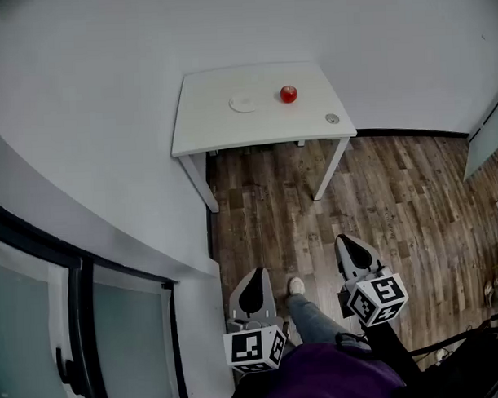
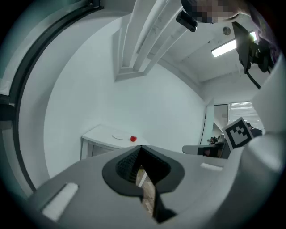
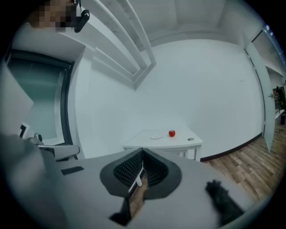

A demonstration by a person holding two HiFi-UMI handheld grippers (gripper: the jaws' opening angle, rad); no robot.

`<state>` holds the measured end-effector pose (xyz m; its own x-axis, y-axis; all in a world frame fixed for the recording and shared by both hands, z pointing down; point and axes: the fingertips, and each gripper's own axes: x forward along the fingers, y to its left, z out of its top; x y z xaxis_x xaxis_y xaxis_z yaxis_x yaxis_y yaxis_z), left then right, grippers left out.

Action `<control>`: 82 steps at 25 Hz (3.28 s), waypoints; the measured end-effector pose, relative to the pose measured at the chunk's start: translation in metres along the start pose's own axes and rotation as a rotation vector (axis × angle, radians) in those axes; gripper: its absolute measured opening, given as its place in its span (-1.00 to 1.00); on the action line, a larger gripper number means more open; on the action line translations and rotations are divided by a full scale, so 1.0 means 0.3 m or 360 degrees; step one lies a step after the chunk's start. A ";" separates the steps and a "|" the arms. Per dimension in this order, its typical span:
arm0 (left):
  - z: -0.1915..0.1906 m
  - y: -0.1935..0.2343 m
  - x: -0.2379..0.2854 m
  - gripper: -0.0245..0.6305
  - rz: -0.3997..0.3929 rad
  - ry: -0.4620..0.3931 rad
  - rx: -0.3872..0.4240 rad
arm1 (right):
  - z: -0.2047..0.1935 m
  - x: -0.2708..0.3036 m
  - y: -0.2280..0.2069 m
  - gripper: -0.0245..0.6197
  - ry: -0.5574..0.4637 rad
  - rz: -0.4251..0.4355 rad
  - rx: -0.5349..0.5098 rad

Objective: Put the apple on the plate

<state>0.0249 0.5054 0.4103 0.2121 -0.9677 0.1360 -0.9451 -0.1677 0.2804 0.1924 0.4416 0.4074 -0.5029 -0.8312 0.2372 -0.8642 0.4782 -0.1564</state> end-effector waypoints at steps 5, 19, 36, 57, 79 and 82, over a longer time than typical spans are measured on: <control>0.037 0.003 0.147 -0.91 0.0009 -0.0011 0.0014 | 0.058 0.110 -0.108 -0.89 -0.0019 -0.0011 -0.0001; 0.129 -0.018 0.542 -0.91 0.0086 -0.0044 0.0022 | 0.184 0.440 -0.340 -0.89 0.0020 0.0117 -0.0012; 0.161 0.012 0.723 -0.91 0.0140 -0.0060 0.0017 | 0.223 0.622 -0.404 -0.89 0.0011 0.0216 0.0025; 0.332 0.397 1.219 -0.91 0.0003 -0.0034 0.0020 | 0.360 1.240 -0.411 -0.89 0.0006 0.0107 0.0026; 0.348 0.584 1.520 -0.91 0.0019 0.0049 -0.0032 | 0.364 1.574 -0.568 -0.89 0.0133 0.0015 0.0013; 0.362 0.583 1.601 -0.91 0.0032 0.0059 -0.0027 | 0.381 1.642 -0.641 -0.89 0.0153 0.0002 0.0010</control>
<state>-0.0654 -0.0093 0.4215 0.2027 -0.9632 0.1767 -0.9449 -0.1449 0.2936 0.1127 -0.0922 0.4446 -0.5035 -0.7993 0.3280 -0.8636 0.4773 -0.1627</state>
